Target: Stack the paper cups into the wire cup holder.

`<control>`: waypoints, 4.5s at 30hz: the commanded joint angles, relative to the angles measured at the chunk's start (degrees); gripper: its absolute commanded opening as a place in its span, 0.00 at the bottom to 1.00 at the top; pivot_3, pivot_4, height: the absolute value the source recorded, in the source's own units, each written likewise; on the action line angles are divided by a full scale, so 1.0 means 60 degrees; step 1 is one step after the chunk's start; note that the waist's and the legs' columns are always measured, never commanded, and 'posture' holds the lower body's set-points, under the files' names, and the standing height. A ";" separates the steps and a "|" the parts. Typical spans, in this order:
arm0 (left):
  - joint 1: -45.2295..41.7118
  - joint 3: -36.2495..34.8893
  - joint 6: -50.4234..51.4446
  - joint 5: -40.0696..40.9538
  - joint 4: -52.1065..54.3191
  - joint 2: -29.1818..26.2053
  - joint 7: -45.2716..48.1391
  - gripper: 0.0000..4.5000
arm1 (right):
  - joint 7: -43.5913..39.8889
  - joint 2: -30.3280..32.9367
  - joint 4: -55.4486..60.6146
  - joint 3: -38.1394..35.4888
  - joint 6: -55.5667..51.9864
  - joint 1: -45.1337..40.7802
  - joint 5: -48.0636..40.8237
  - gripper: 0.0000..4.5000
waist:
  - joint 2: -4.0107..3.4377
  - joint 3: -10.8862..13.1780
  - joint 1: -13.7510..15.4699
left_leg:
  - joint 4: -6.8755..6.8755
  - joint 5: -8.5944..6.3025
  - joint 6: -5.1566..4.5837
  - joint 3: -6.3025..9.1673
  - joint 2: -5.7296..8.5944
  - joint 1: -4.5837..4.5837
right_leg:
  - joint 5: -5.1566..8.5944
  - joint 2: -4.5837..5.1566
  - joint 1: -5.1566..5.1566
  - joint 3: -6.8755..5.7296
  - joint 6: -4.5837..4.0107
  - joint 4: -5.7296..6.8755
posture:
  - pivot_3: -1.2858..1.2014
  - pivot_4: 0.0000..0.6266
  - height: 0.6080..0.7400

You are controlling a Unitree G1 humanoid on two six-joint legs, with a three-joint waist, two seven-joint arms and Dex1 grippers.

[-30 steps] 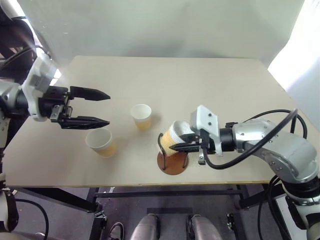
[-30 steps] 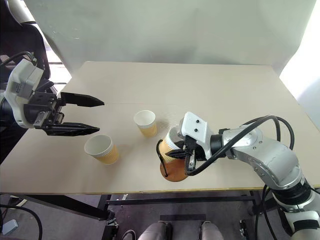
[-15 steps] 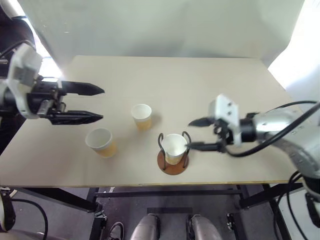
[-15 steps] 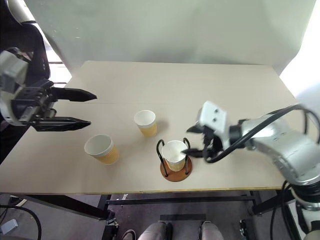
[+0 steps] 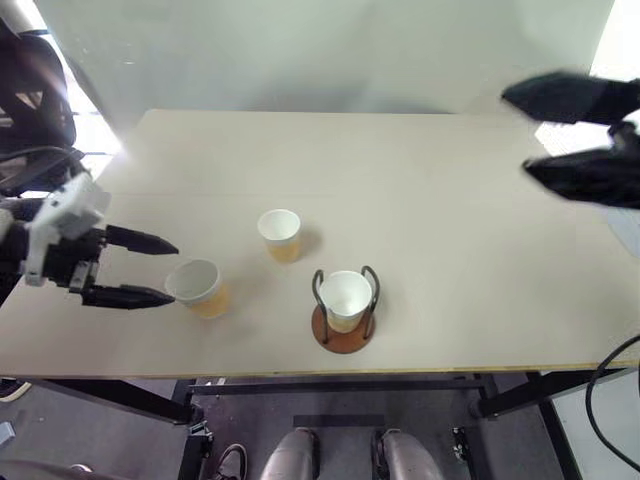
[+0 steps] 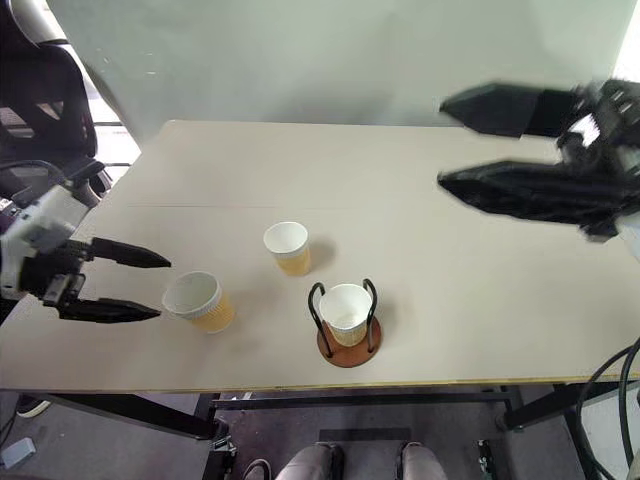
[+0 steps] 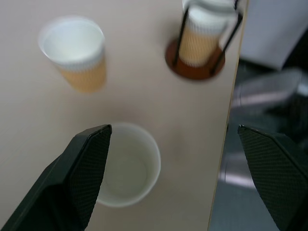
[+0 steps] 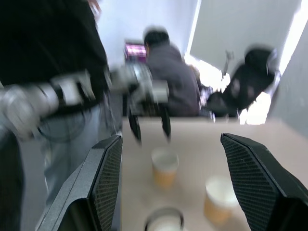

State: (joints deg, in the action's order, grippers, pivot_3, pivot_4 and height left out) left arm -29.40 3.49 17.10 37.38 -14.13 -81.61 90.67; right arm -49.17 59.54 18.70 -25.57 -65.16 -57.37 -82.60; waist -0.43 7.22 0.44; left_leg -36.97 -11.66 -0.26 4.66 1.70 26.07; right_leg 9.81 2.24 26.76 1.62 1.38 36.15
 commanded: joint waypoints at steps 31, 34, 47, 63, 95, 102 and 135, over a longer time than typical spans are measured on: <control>-0.2027 0.3145 -0.1923 -0.2262 -0.1377 0.1966 0.0306 0.73 | 0.1446 0.1392 0.1539 -0.0573 0.1301 0.2490 -0.1381 0.75 | 0.0002 -0.0003 0.0012 | -0.0026 0.0070 -0.0130 0.0002 0.0002 0.0020 | -0.0025 0.0006 -0.0008 -0.0017 0.0043 -0.0004 | 0.52 0.24 1.00; -0.2069 0.3267 -0.1823 -0.2004 -0.1230 0.1865 0.0306 0.47 | 0.1514 0.1458 0.1637 -0.0639 0.1367 0.2704 -0.1421 0.75 | 0.0002 -0.0003 0.0014 | -0.0035 0.0066 -0.0127 0.0001 0.0004 0.0021 | -0.0035 0.0008 -0.0017 -0.0016 0.0059 -0.0017 | 0.52 0.24 1.00; -0.4315 0.3394 -0.0750 0.0702 -0.0758 0.1066 0.0306 0.00 | 0.1850 0.1846 0.1923 -0.1080 0.1728 0.3352 -0.1407 0.75 | 0.0002 -0.0003 0.0046 | -0.0045 0.0065 -0.0110 0.0000 0.0011 0.0034 | -0.0058 0.0012 -0.0024 -0.0013 0.0091 -0.0028 | 0.52 0.24 1.00; -0.9760 0.7295 -0.1630 0.3741 -0.1724 0.3325 0.0306 0.00 | 0.2427 0.2050 0.2649 -0.1634 0.2244 0.3907 -0.1554 0.75 | -0.0031 0.0015 0.0043 | -0.0101 0.0084 -0.0219 0.0006 0.0046 0.0072 | -0.0011 0.0051 -0.0048 0.0003 0.0304 -0.0046 | 0.52 0.24 1.00; -1.1183 1.2269 -0.4294 0.4923 -0.1351 0.4605 0.0306 0.00 | 0.4879 0.3122 0.3859 -0.3076 0.2877 0.5355 -0.3570 0.75 | -0.0083 0.0031 0.0195 | -0.0358 -0.0114 -0.0372 -0.0077 0.0122 0.0154 | -0.0046 0.0158 -0.0162 -0.0009 0.0546 -0.0208 | 0.52 0.24 1.00; -1.1376 1.2615 -0.4663 0.4883 -0.1598 0.4867 0.0306 0.00 | 0.5026 0.3184 0.3928 -0.3085 0.2942 0.5435 -0.3679 0.75 | -0.0082 0.0029 0.0197 | -0.0364 -0.0113 -0.0377 -0.0092 0.0129 0.0150 | -0.0056 0.0151 -0.0166 -0.0006 0.0555 -0.0207 | 0.52 0.24 1.00; -1.1574 1.4046 -0.6450 0.4224 -0.2599 0.5712 0.0306 0.00 | 0.4050 0.3167 0.4750 -0.6274 -0.0491 0.8452 -0.2753 0.75 | -0.0088 0.0026 0.0301 | -0.0377 -0.0184 -0.0386 -0.0093 0.0121 0.0156 | -0.0044 0.0162 -0.0171 -0.0005 0.0562 -0.0219 | 0.52 0.24 1.00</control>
State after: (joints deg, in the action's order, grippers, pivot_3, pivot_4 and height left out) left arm -96.78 88.16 -20.41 63.03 -29.33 -47.43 90.83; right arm -23.29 78.61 46.96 -60.22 -67.34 -6.75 -100.69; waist -0.96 7.38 2.25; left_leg -39.23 -12.77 -2.57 4.10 2.42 27.00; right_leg 9.55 3.20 25.74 1.58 4.73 34.85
